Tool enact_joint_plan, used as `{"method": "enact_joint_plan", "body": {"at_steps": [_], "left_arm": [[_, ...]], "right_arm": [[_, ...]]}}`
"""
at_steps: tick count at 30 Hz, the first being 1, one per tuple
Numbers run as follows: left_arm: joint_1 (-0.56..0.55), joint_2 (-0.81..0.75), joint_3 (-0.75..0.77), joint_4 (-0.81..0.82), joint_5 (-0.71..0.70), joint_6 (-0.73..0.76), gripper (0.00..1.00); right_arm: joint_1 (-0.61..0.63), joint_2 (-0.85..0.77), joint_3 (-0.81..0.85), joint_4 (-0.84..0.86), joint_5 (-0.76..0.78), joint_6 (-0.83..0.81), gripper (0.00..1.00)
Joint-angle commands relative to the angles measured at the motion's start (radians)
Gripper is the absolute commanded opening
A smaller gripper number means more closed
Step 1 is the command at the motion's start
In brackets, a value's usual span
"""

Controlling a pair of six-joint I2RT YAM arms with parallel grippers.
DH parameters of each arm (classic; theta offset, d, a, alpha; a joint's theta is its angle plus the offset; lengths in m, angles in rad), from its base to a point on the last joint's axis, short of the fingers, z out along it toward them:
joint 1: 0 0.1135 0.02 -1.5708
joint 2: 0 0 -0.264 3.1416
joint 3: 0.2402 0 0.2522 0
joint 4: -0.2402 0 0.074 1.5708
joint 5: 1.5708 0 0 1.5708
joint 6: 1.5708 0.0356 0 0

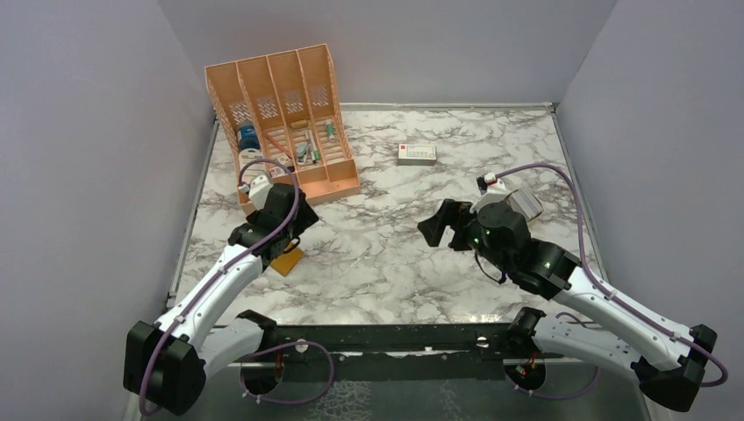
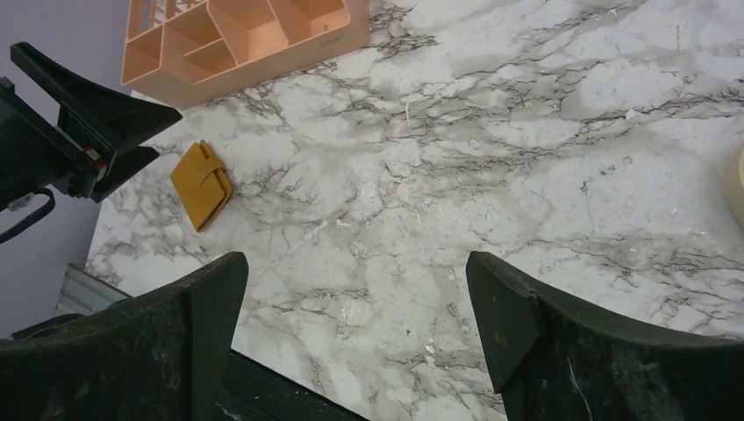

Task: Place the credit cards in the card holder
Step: Move the card holder to the center of the board.

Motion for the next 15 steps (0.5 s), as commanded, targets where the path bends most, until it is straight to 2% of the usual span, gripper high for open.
{"method": "enact_joint_plan", "body": {"at_steps": [1,6,15], "left_arm": [[0.083,-0.015,-0.052,-0.029,-0.092,-0.113,0.83],[0.161,0.005,-0.106,-0.028,-0.058,-0.151,0.83],[0.171,0.066,-0.158,-0.004,-0.069,-0.170,0.83]], "right_arm": [[0.006,-0.015,0.022,-0.020,0.029,-0.023,0.97],[0.006,-0.032,0.027,-0.047,0.053,-0.027,0.97],[0.006,-0.060,0.015,-0.051,0.059,-0.021,0.97]]}}
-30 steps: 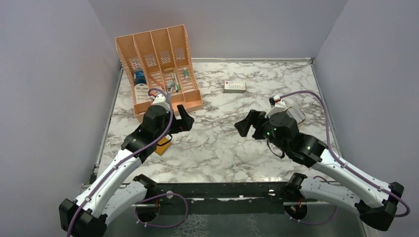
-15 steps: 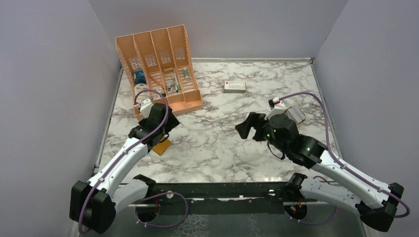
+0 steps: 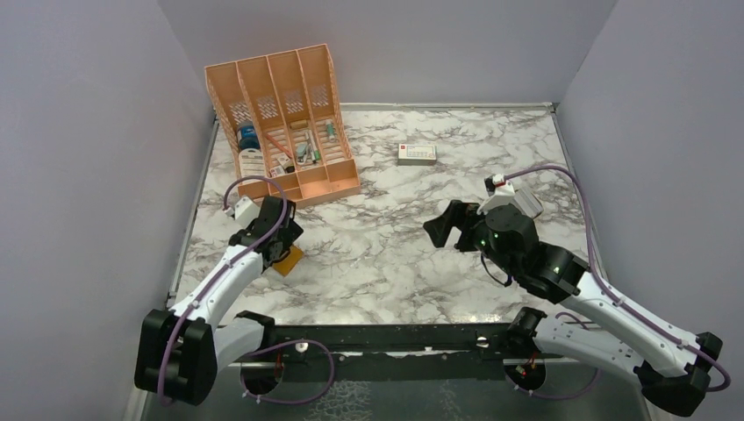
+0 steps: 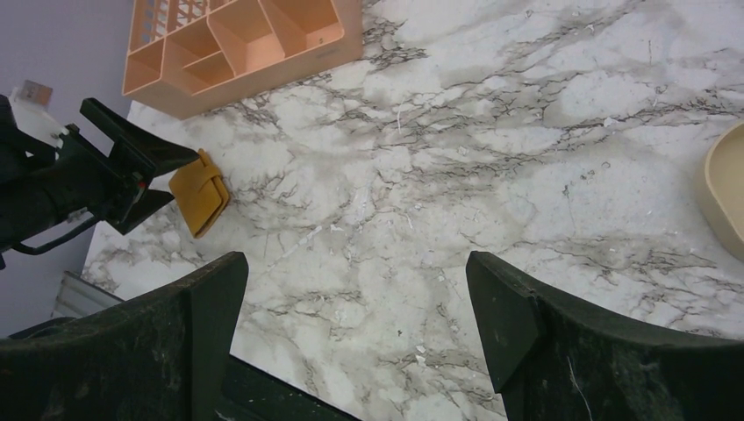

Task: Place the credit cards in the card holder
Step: Move the card holder to the center of the board.

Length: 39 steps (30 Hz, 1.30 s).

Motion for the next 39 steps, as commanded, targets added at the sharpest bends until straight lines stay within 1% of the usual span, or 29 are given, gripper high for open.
{"method": "enact_joint_plan", "body": {"at_steps": [1,10,16,23,30,39], "left_arm": [[0.006,0.026,-0.030,0.017,-0.016,-0.025,0.83],[0.006,0.063,-0.050,0.083,0.093,0.036,0.83],[0.005,0.098,-0.063,0.109,0.189,0.063,0.83],[-0.015,0.126,-0.069,0.137,0.250,0.081,0.83],[-0.110,0.155,-0.049,0.169,0.300,0.064,0.82],[-0.304,0.231,-0.010,0.195,0.296,-0.003,0.82]], "right_arm": [[0.006,-0.012,0.016,-0.023,0.034,-0.005,0.97],[0.006,0.013,0.043,-0.061,0.062,0.011,0.97],[0.006,0.020,0.041,-0.077,0.069,0.037,0.97],[0.005,0.023,0.029,-0.091,0.080,0.057,0.96],[0.006,0.029,0.024,-0.100,0.098,0.075,0.96],[0.006,0.031,0.023,-0.112,0.102,0.082,0.96]]}}
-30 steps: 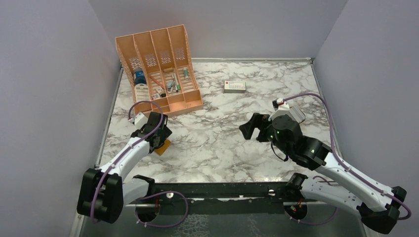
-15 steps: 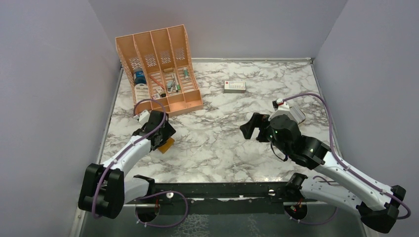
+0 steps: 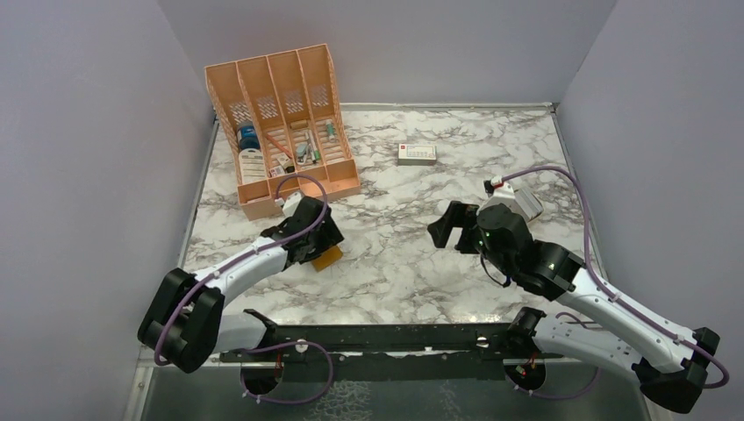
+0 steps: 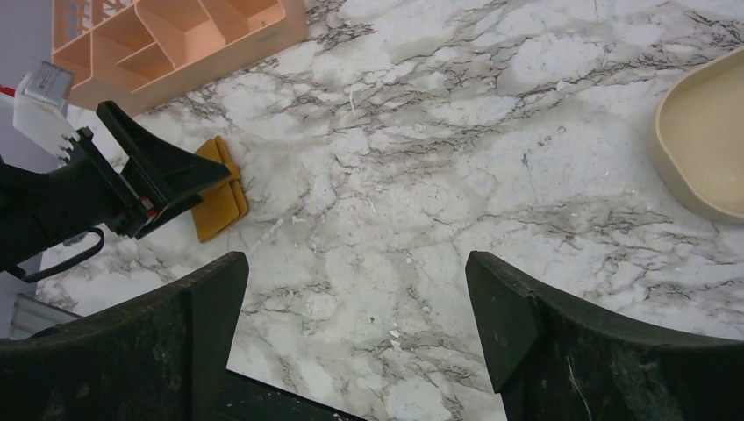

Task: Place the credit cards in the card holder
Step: Move the card holder to the center of the board.

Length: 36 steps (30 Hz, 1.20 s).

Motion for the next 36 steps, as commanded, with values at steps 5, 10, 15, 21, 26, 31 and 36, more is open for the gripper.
{"method": "enact_joint_plan", "body": {"at_steps": [5,10,15,21,26,31,36], "left_arm": [[-0.189,0.110,0.025,0.005,0.053,-0.076,0.82],[-0.303,0.185,0.105,0.009,0.035,-0.061,0.82],[-0.405,0.248,0.184,0.009,0.010,-0.048,0.82],[-0.450,0.283,0.261,-0.025,-0.010,0.058,0.80],[-0.450,0.238,0.302,-0.070,-0.014,0.171,0.77],[-0.433,0.176,0.282,-0.083,0.001,0.207,0.69],[-0.380,0.129,0.226,-0.083,0.051,0.209,0.57]], "right_arm": [[0.006,-0.015,0.007,-0.039,0.047,0.031,0.96],[0.006,-0.034,-0.001,-0.042,0.056,0.033,0.95],[0.006,-0.042,0.002,-0.052,0.067,0.032,0.96],[0.006,-0.057,0.001,-0.069,0.074,0.032,0.96],[0.006,-0.073,-0.009,-0.068,0.073,0.032,0.95],[0.006,-0.081,-0.022,-0.048,0.043,0.032,0.94],[0.006,-0.071,-0.057,0.002,-0.045,0.033,0.92]]}}
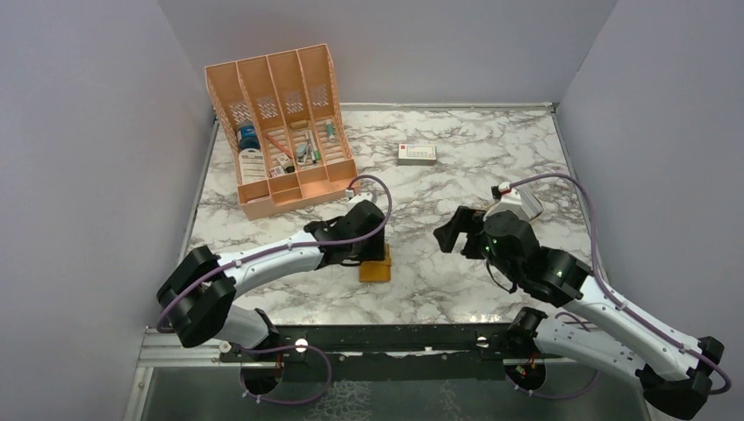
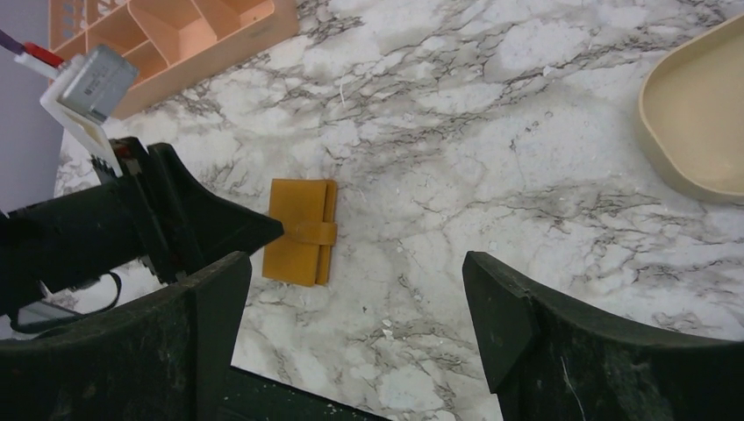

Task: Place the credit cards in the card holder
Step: Move the card holder to the center of the board, then turn over the card holder at the center of the board.

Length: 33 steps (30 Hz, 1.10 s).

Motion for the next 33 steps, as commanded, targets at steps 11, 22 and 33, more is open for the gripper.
{"method": "enact_joint_plan", "body": {"at_steps": [11,22,33], "left_arm": [[0.175,-0.082,-0.206,0.170,0.319,0.032,0.38],[0.193,-0.043,-0.238,0.197,0.357,0.052,0.25],[0.193,-0.041,-0.280,0.219,0.366,0.037,0.21]], "right_arm": [[0.007,0.098,-0.165,0.306,-0.350,0.088,0.43],[0.006,0.356,-0.298,0.653,-0.556,0.215,0.37],[0.006,0.612,-0.267,0.789,-0.596,0.229,0.48]]}}
